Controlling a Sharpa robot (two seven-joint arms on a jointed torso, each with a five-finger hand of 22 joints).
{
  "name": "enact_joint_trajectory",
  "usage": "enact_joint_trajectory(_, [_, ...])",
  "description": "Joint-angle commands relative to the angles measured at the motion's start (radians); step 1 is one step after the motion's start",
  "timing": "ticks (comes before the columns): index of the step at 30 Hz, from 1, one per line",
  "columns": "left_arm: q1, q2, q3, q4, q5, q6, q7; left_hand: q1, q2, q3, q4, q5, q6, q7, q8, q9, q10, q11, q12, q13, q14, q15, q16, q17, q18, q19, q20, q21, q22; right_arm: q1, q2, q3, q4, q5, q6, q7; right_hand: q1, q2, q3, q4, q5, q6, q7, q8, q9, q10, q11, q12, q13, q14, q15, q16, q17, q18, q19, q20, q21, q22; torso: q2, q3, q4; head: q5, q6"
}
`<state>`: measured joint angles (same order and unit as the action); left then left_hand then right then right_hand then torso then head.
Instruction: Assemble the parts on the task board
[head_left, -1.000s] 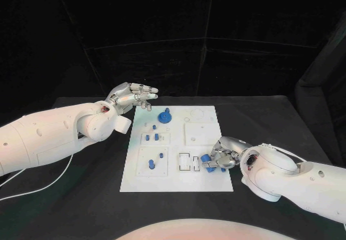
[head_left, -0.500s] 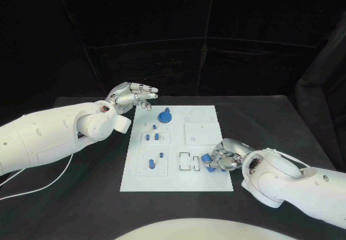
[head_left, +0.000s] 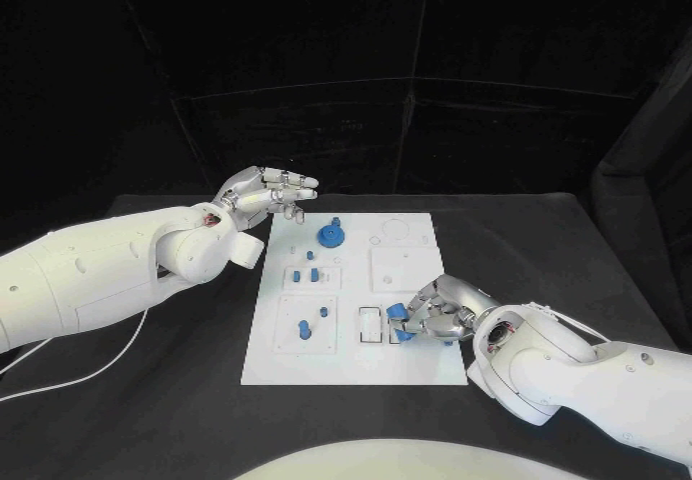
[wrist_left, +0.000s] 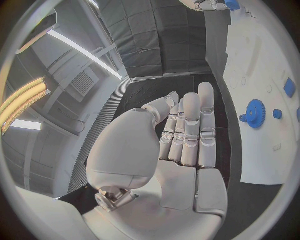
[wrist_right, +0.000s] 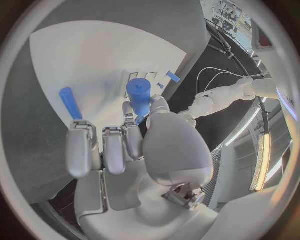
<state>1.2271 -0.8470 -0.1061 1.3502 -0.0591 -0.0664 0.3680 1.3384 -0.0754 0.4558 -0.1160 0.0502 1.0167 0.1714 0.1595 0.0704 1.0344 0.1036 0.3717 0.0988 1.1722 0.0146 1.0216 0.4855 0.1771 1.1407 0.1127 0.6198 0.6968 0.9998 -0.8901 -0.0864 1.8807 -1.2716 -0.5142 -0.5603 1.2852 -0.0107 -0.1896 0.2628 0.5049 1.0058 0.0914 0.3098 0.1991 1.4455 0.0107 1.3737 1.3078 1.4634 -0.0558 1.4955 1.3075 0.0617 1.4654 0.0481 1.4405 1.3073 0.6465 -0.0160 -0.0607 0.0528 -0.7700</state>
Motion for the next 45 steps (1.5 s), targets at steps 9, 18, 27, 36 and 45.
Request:
enact_joint_trajectory(9, [0.002,0.002,0.001,0.004,0.004,0.016,0.000,-0.002,0.004,0.000,-0.005,-0.001,0.001,0.003,0.007,-0.001,-0.007,-0.001,0.005,0.000,-0.005,0.001,-0.004,-0.001,0.005,-0.004,0.000,-0.006,-0.001,0.002,0.070,0.001,-0.036,0.028,0.038,-0.053,-0.016,0.014,-0.021,0.015,-0.011,0.039,-0.014,0.022,0.017,0.000,-0.011,-0.014,0.054,0.072,-0.014,0.002,0.071,-0.009,0.016,-0.010,0.003,0.001,0.001,0.0011,-0.0002,0.007,0.000])
enact_joint_trajectory(18, [0.002,0.003,0.001,0.004,0.004,0.017,0.000,-0.002,0.004,0.000,-0.005,-0.001,0.001,0.003,0.007,-0.001,-0.007,-0.001,0.005,0.000,-0.005,0.001,-0.004,-0.001,0.005,-0.004,0.000,-0.006,-0.001,0.002,0.104,0.001,-0.056,0.004,0.045,-0.070,-0.058,0.027,-0.050,0.024,-0.131,0.053,-0.024,0.035,0.035,0.007,-0.020,-0.013,0.062,0.072,-0.022,0.001,0.072,-0.009,0.016,-0.019,0.002,0.001,0.001,0.0009,-0.0010,0.010,0.001])
enact_joint_trajectory(27, [0.002,0.003,0.001,0.005,0.004,0.018,0.000,-0.002,0.004,0.000,-0.005,-0.001,0.001,0.003,0.007,-0.001,-0.007,-0.001,0.005,0.000,-0.005,0.001,-0.004,-0.001,0.005,-0.004,0.000,-0.006,-0.001,0.002,0.134,0.001,-0.080,-0.023,0.029,-0.074,-0.087,0.034,-0.078,0.024,-0.237,0.044,-0.023,0.038,0.047,0.006,-0.020,-0.021,0.063,0.072,-0.022,-0.001,0.072,-0.008,0.015,-0.020,0.000,-0.001,0.002,0.0013,-0.0002,0.013,0.000])
enact_joint_trajectory(36, [0.002,0.003,0.001,0.004,0.004,0.018,-0.001,-0.002,0.004,0.000,-0.005,-0.001,0.001,0.003,0.007,-0.001,-0.007,-0.001,0.005,0.000,-0.005,0.001,-0.004,-0.001,0.005,-0.004,0.000,-0.006,-0.001,0.002,0.143,0.002,-0.091,-0.047,0.016,-0.075,-0.210,-0.043,-0.066,0.030,-0.456,0.017,-0.017,0.032,0.059,-0.023,-0.012,-0.076,0.027,0.074,-0.017,0.002,0.085,-0.008,0.013,-0.017,-0.004,-0.005,0.000,0.0011,-0.0029,0.017,0.001])
enact_joint_trajectory(45, [0.002,0.004,0.001,0.003,0.004,0.018,-0.001,-0.002,0.004,0.000,-0.005,-0.001,0.001,0.003,0.007,-0.001,-0.007,-0.001,0.005,0.000,-0.005,0.001,-0.004,-0.001,0.005,-0.004,0.000,-0.006,-0.001,0.002,0.136,0.002,-0.085,-0.056,0.015,-0.051,-0.266,-0.108,0.012,0.032,-0.454,0.005,-0.012,0.028,0.065,-0.044,-0.009,-0.120,-0.003,0.074,-0.013,0.004,0.095,-0.008,0.012,-0.013,-0.005,-0.004,0.001,0.0026,-0.0021,0.014,0.001])
